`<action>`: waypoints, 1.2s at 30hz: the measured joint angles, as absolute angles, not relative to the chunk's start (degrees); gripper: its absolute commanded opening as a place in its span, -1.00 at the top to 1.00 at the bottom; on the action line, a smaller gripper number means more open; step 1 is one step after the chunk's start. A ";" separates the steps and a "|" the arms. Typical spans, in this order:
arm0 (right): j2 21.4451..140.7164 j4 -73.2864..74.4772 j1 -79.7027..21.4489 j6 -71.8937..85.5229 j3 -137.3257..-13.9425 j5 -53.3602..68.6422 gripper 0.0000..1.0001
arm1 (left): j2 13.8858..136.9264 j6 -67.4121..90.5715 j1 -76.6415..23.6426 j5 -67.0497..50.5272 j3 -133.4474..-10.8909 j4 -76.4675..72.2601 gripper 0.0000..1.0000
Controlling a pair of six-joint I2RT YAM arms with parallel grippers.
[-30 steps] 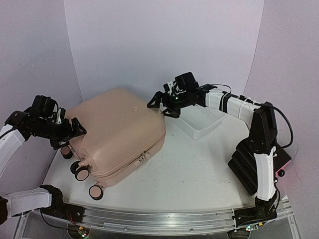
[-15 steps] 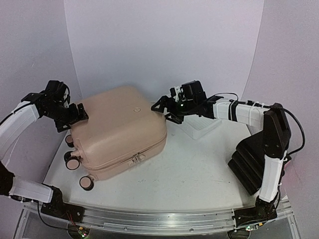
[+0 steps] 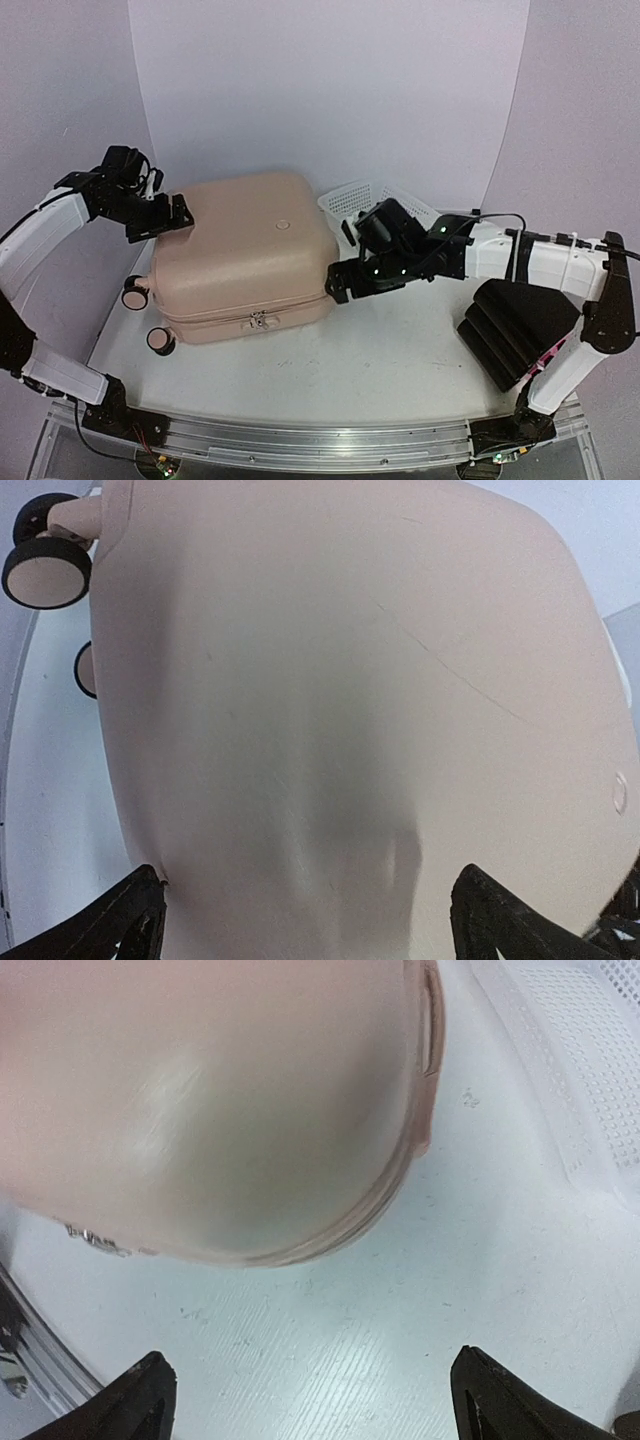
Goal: Open, take out, and arrange the luggage
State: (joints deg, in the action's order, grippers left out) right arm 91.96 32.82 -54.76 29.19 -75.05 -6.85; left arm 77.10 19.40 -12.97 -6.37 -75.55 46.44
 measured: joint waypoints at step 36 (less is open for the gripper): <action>122.34 -5.43 -77.10 21.58 -80.01 -42.13 0.42 | 45.01 19.46 -13.89 -21.15 -62.94 57.78 -0.99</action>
